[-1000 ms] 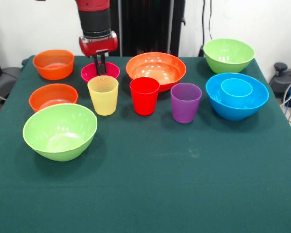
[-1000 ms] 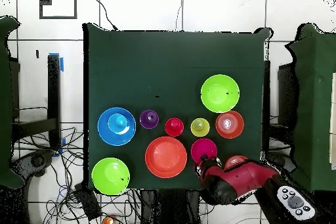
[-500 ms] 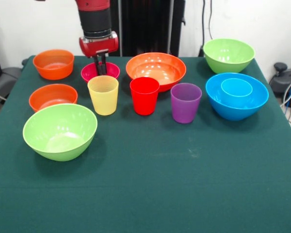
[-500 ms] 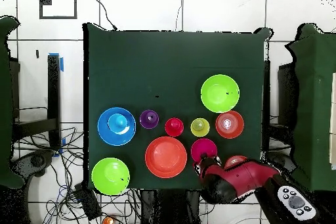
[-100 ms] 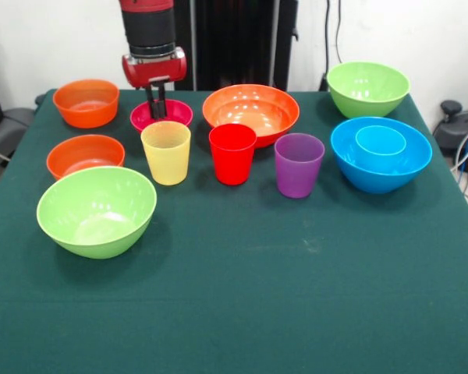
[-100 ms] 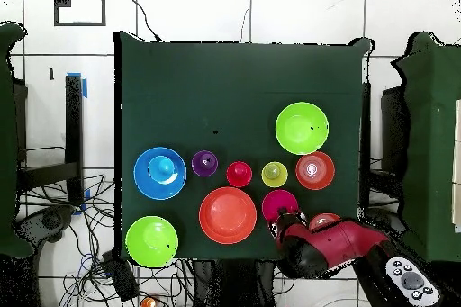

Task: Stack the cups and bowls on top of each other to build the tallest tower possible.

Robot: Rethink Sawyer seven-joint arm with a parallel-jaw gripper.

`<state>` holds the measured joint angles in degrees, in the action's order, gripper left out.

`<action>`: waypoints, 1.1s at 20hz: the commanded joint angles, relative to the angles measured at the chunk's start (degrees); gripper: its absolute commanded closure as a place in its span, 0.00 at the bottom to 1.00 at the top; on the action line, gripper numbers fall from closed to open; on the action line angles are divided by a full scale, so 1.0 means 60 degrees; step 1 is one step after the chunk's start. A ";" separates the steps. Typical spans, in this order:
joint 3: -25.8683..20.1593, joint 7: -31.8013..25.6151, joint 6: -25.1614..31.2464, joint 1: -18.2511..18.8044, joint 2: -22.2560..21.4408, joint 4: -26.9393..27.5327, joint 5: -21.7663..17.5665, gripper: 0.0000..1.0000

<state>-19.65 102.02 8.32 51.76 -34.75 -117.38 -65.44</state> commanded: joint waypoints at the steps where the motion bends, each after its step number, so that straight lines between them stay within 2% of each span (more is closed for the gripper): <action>1: -0.0472 -0.0894 0.1446 -0.0506 -0.0014 -0.0022 0.0189 0.00; 13: -0.0328 -0.0551 0.1676 -0.0736 -0.0117 0.0147 0.0398 0.00; 22: 0.0022 -0.0315 0.1691 -0.0990 -0.0021 0.0533 0.0135 0.00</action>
<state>-18.87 102.02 12.91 48.51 -36.06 -117.39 -64.91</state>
